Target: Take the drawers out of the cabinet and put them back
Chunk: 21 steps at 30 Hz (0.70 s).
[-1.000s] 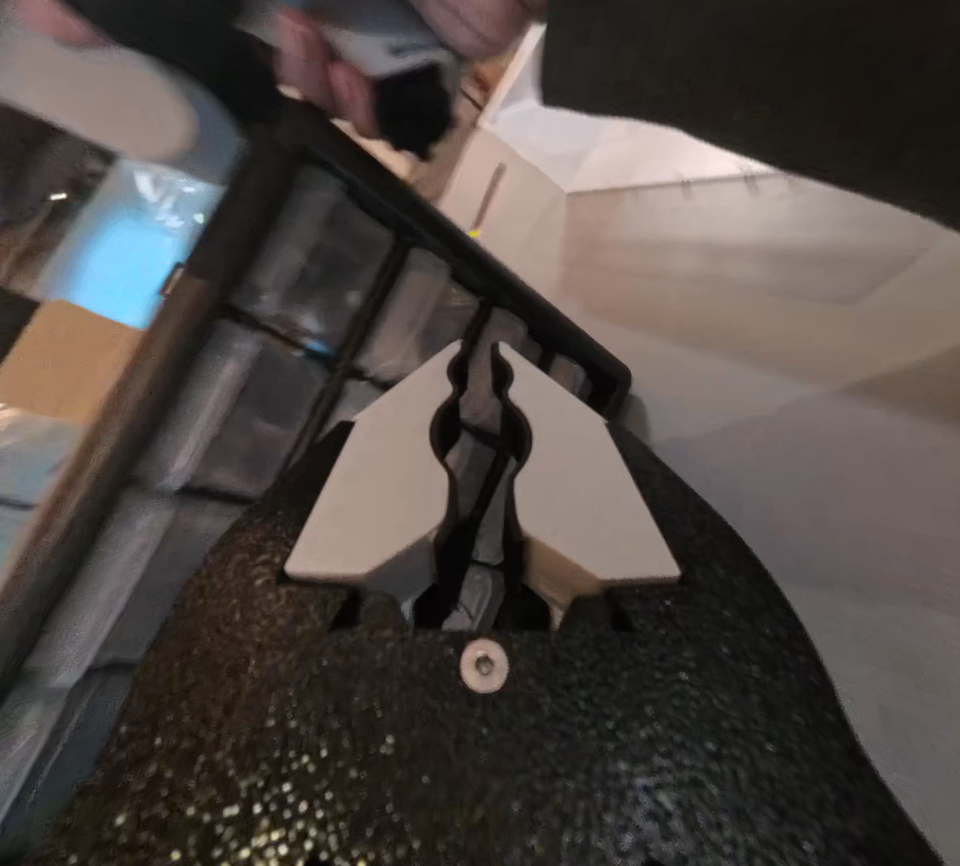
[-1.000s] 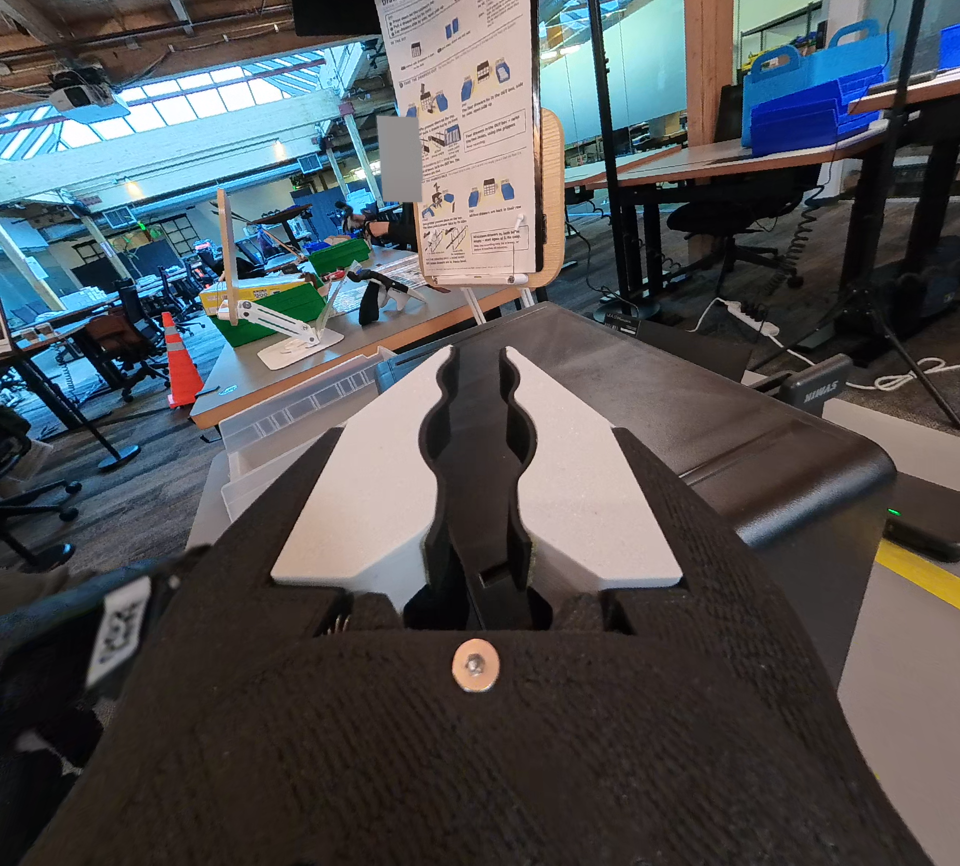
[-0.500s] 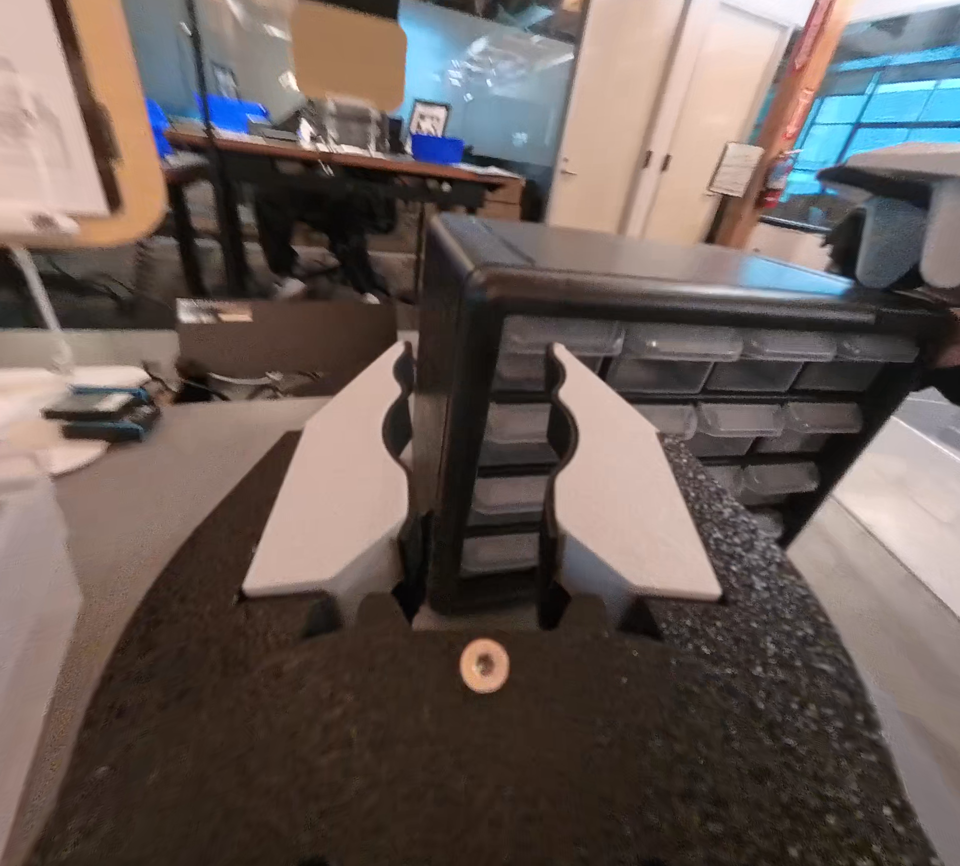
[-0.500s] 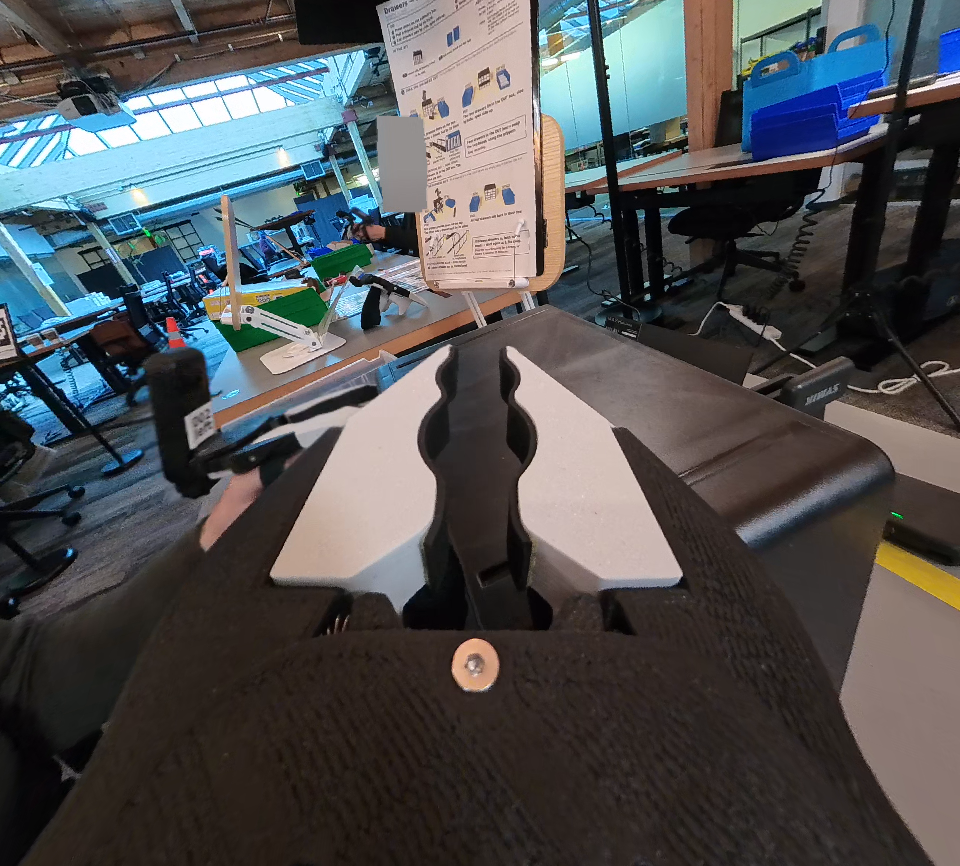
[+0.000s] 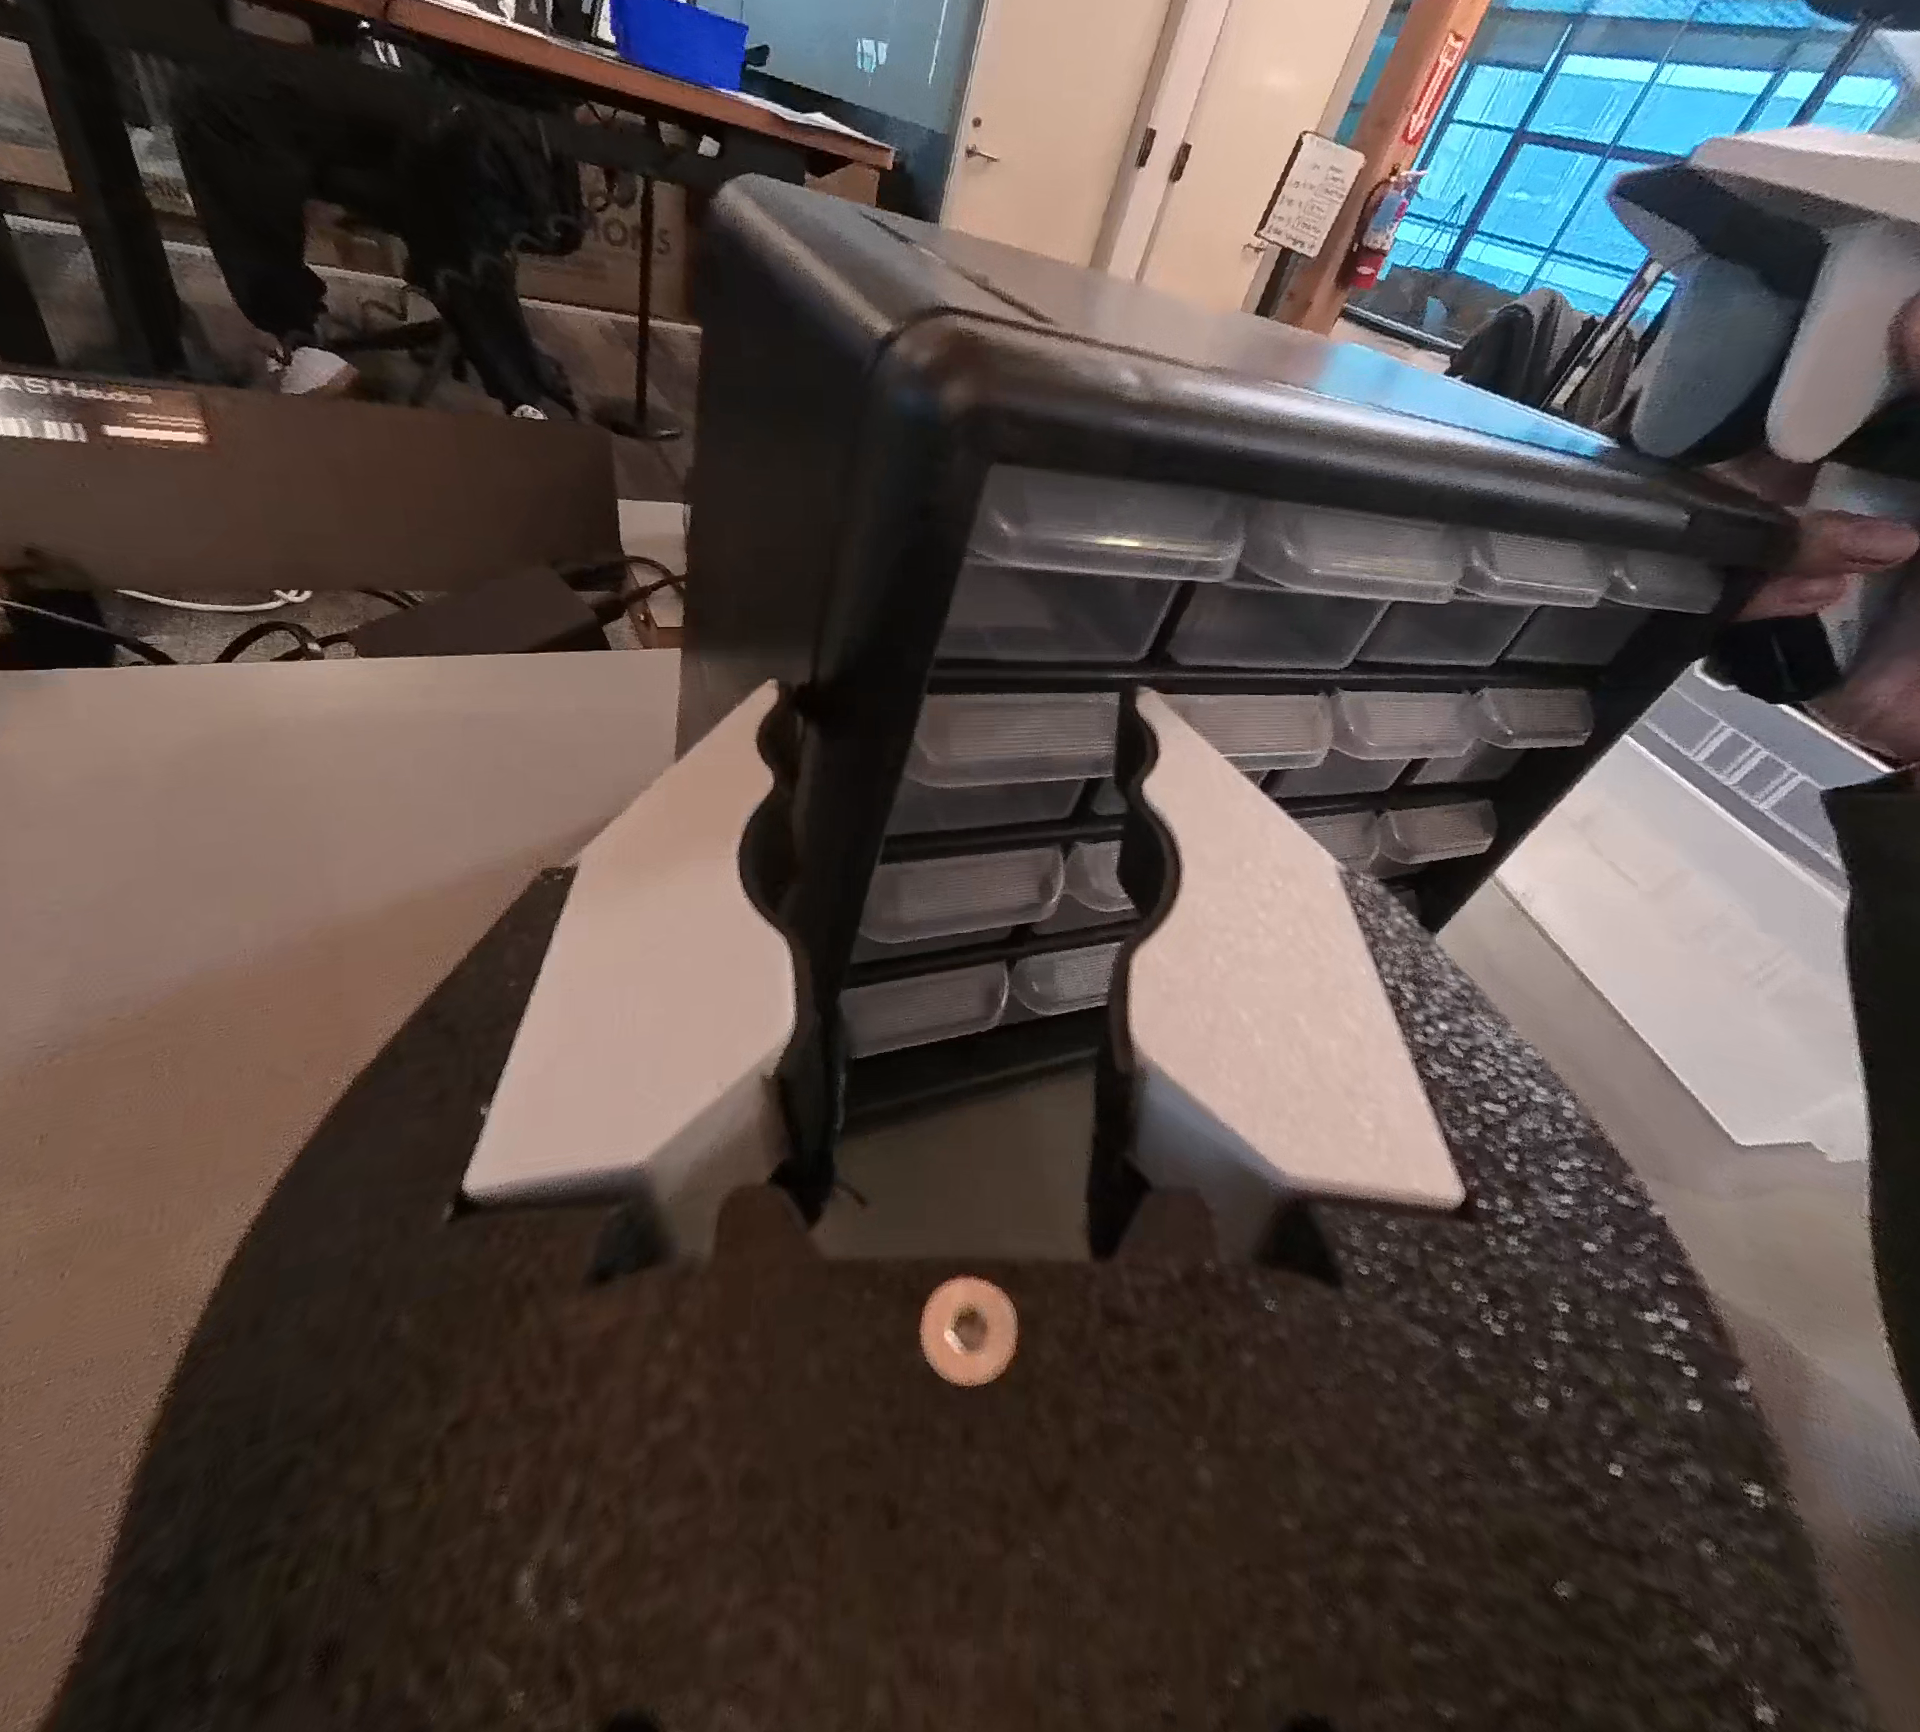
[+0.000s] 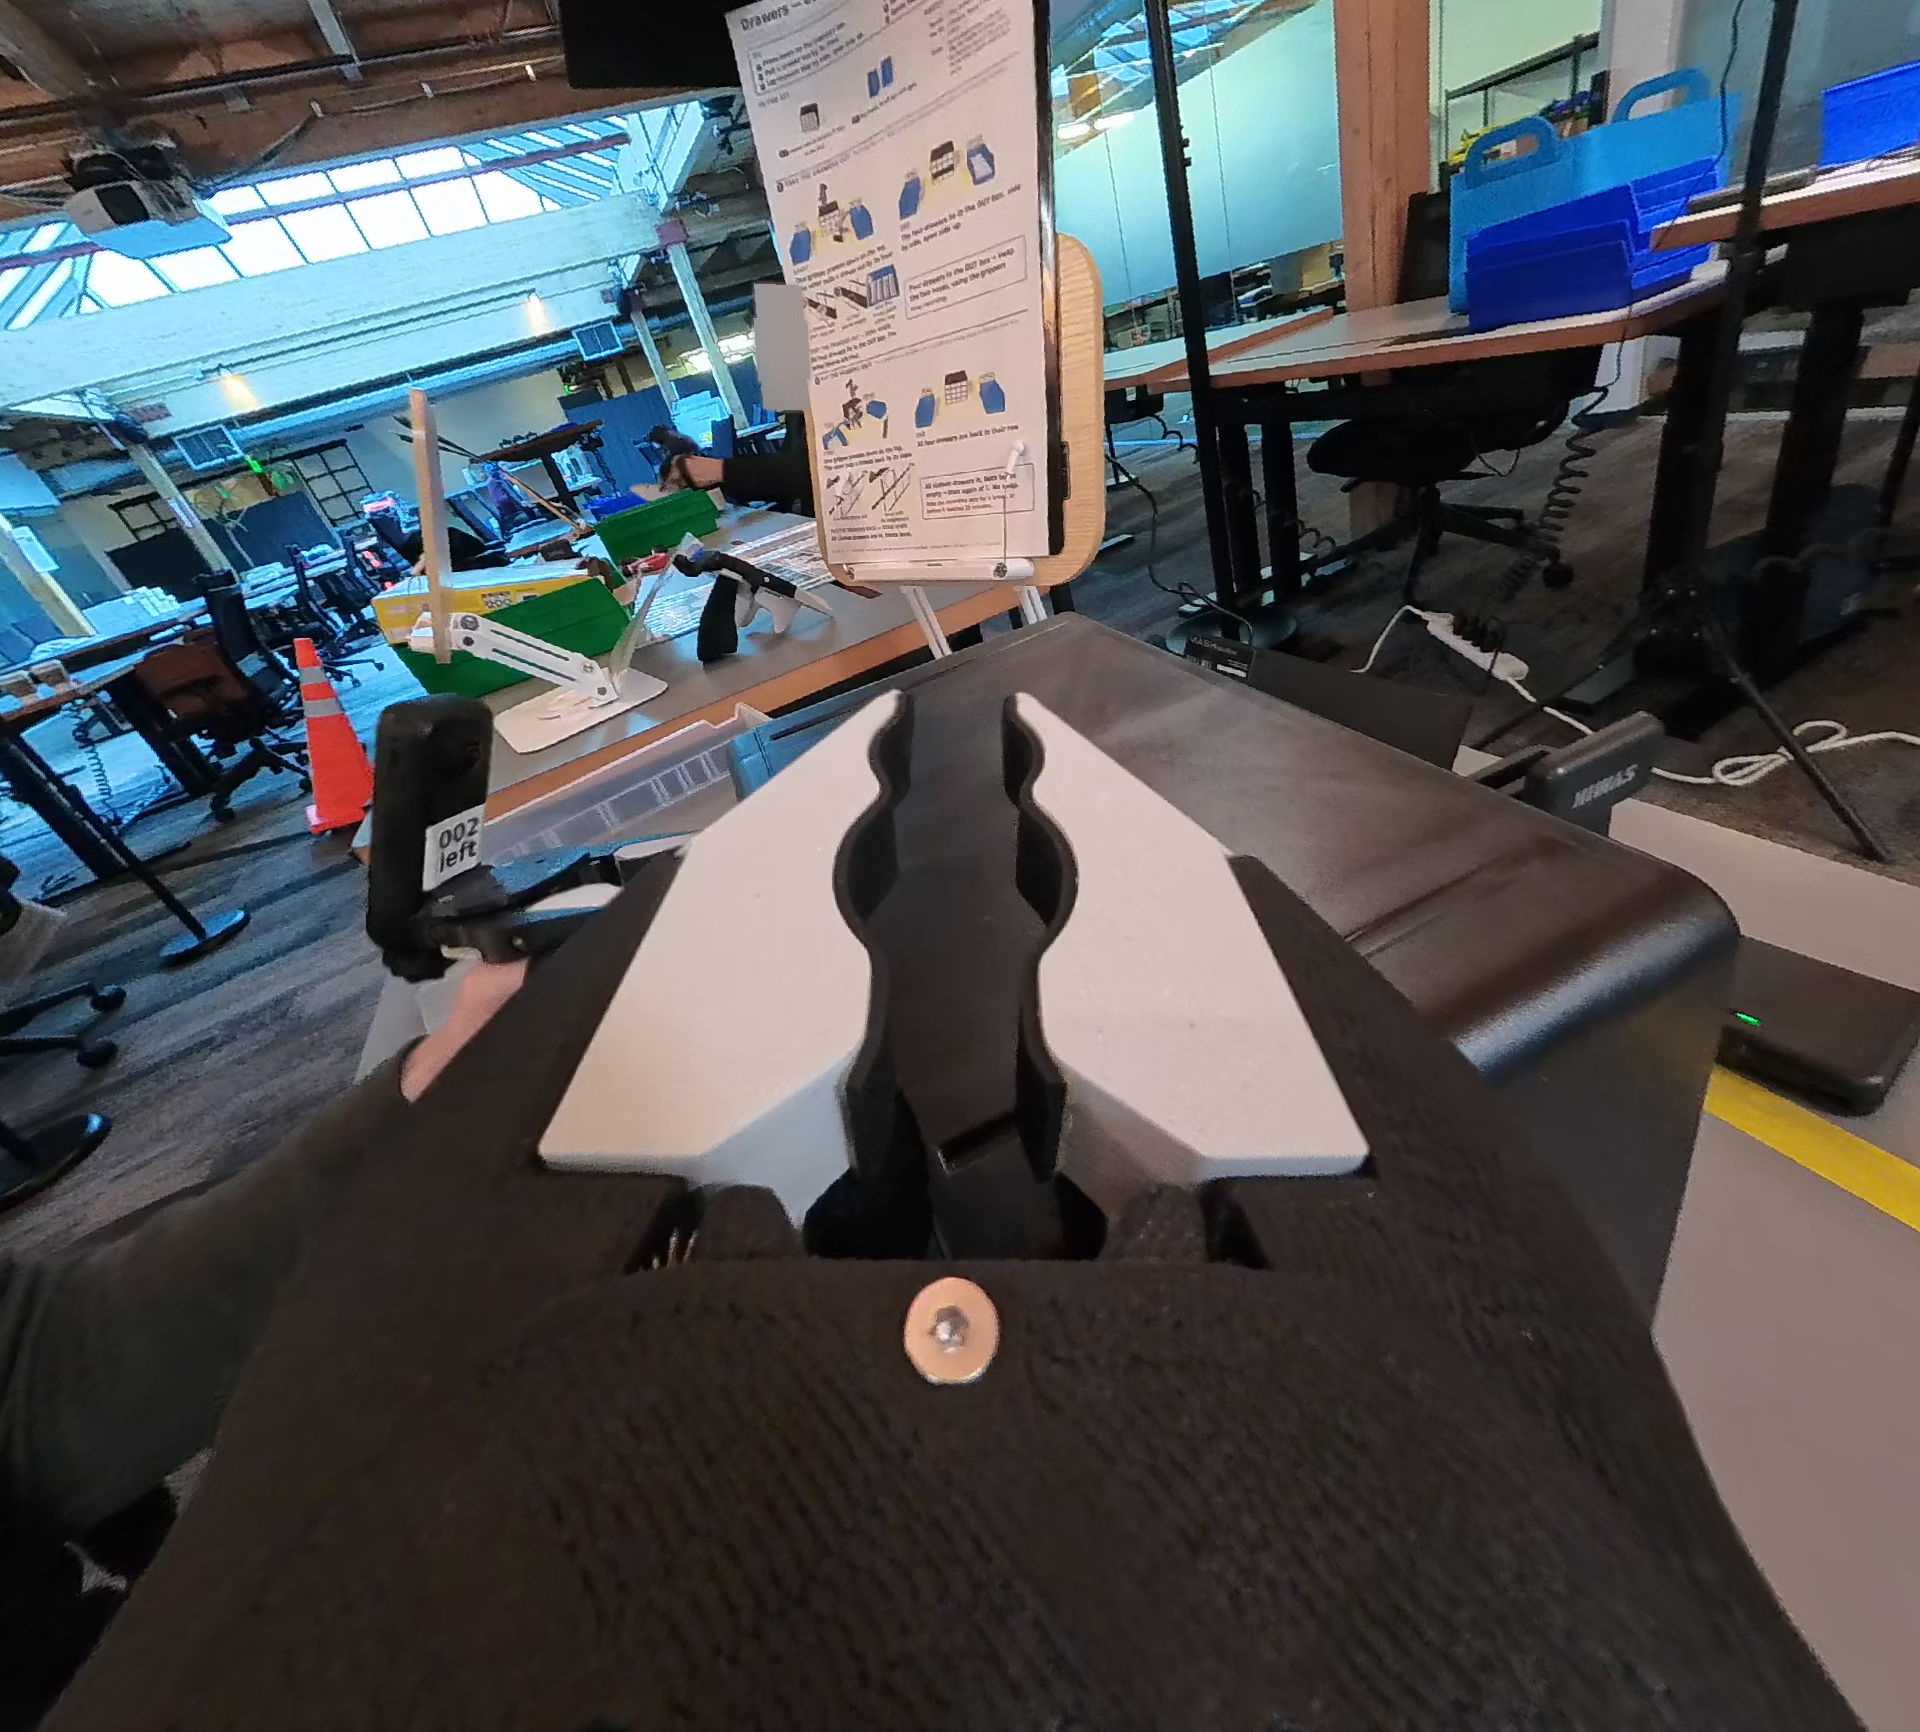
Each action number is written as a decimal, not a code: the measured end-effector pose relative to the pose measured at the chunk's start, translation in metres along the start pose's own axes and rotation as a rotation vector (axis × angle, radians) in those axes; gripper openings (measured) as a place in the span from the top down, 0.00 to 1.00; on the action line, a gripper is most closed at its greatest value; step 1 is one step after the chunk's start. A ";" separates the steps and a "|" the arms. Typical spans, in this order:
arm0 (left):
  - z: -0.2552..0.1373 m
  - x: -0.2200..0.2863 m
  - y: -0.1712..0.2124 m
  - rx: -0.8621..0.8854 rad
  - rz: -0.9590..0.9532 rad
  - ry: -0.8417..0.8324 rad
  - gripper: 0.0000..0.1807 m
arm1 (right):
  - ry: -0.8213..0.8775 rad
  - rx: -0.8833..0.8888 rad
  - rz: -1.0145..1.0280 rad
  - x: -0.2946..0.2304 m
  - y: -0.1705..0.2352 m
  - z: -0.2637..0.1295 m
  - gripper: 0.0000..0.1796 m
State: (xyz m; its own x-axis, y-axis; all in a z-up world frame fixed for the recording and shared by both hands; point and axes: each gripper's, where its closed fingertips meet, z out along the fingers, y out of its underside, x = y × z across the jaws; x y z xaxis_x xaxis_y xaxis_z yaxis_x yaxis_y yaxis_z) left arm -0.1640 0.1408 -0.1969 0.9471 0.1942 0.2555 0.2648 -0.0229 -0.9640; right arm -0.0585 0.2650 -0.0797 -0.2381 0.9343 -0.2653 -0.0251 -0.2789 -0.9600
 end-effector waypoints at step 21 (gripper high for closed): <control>-0.040 0.036 -0.032 -0.052 0.200 0.101 0.66 | 0.195 0.127 -0.229 -0.002 -0.035 -0.025 0.83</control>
State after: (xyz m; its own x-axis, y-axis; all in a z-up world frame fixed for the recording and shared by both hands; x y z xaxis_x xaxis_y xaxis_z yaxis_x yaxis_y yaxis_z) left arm -0.1315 0.1097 -0.1541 0.9943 0.0815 0.0682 0.0764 -0.1021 -0.9918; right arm -0.0331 0.2786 -0.0475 -0.0220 0.9974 -0.0680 -0.1801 -0.0709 -0.9811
